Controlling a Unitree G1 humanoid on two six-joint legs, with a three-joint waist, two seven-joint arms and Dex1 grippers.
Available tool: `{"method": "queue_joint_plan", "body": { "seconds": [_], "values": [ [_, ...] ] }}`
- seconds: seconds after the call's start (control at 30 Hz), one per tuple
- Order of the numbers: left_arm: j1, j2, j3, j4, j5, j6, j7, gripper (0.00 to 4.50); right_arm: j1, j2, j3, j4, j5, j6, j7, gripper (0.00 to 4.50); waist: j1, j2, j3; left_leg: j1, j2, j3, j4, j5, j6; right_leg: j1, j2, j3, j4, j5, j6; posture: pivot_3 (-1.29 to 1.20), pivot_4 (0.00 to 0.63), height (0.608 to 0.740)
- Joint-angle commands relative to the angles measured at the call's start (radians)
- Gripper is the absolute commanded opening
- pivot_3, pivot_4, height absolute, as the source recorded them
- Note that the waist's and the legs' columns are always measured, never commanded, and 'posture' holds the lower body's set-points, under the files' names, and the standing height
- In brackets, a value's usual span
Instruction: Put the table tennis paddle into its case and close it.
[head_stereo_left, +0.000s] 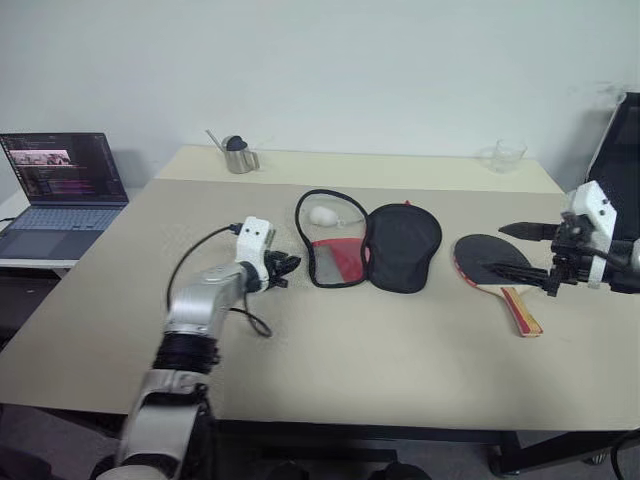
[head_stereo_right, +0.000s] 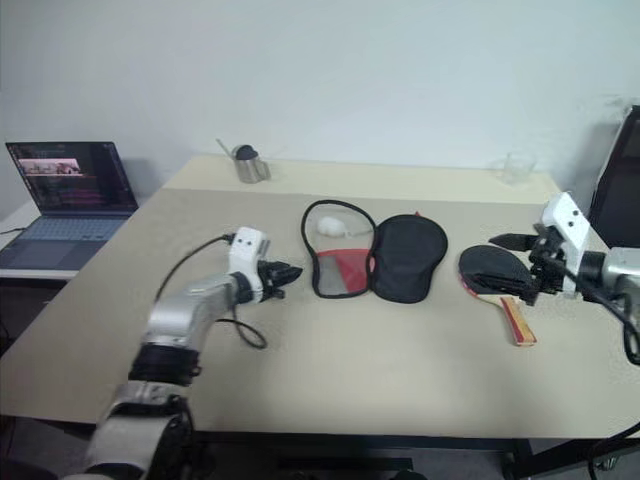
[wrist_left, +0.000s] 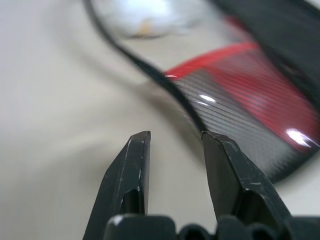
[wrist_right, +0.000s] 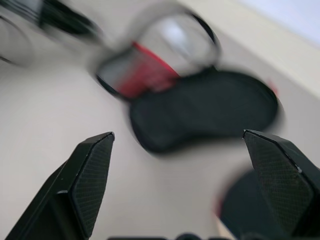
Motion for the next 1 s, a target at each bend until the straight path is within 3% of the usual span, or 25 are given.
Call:
{"method": "queue_joint_plan", "body": {
  "seconds": [0.03, 0.17, 0.27, 0.53, 0.83, 1.0],
  "values": [
    [0.047, 0.128, 0.006, -0.155, -0.091, -0.014, -0.242, 1.74, -0.023, 0.007, 0.017, 0.014, -0.05, 0.17, -0.136, 4.5, 0.002, 0.0, 0.0, 0.0, 0.001, 0.0, 0.0, 0.0, 0.0, 0.0, -0.001, 0.0, 0.0, 0.0, -0.001, 0.0, 0.15, 0.74],
    [0.051, 0.196, 0.045, -0.208, -0.17, -0.021, -0.362, 1.74, -0.067, 0.039, 0.091, 0.069, -0.086, 0.464, -0.255, 4.5, 0.007, 0.001, 0.0, 0.0, 0.001, -0.003, 0.0, 0.0, 0.0, 0.0, -0.002, -0.001, 0.0, -0.002, -0.003, 0.0, 0.15, 0.74],
    [0.058, 0.188, 0.006, -0.294, -0.221, 0.003, -0.424, 1.74, -0.087, 0.097, 0.067, 0.108, -0.088, 0.538, -0.32, 4.5, 0.011, 0.001, 0.0, -0.001, 0.0, -0.003, 0.0, 0.0, 0.0, 0.0, -0.002, -0.001, 0.0, -0.004, -0.007, 0.0, 0.15, 0.74],
    [0.005, 0.154, -0.054, -0.329, -0.211, 0.019, -0.402, 1.74, -0.163, 0.299, -0.041, 0.263, -0.174, 0.562, -0.577, 4.5, 0.004, 0.001, 0.0, -0.001, -0.001, -0.003, 0.0, 0.0, 0.001, 0.0, 0.002, -0.001, 0.0, -0.001, 0.0, 0.0, 0.15, 0.74],
    [0.005, 0.175, -0.046, -0.337, -0.221, 0.02, -0.402, 1.74, -0.152, 0.337, -0.039, 0.294, -0.182, 0.541, -0.616, 4.5, 0.002, 0.001, 0.0, -0.001, -0.002, -0.003, -0.001, 0.0, 0.001, -0.001, 0.006, -0.001, 0.0, -0.001, -0.001, 0.0, 0.15, 0.74],
    [-0.002, 0.17, -0.048, -0.335, -0.222, 0.018, -0.397, 1.78, -0.162, 0.416, -0.033, 0.325, -0.19, 0.518, -0.645, 3.3, -0.005, -0.002, -0.002, 0.0, -0.001, -0.003, 0.001, 0.0, 0.001, 0.001, 0.006, 0.0, 0.0, -0.001, -0.001, 0.0, 0.15, 0.74]
  ]
}}
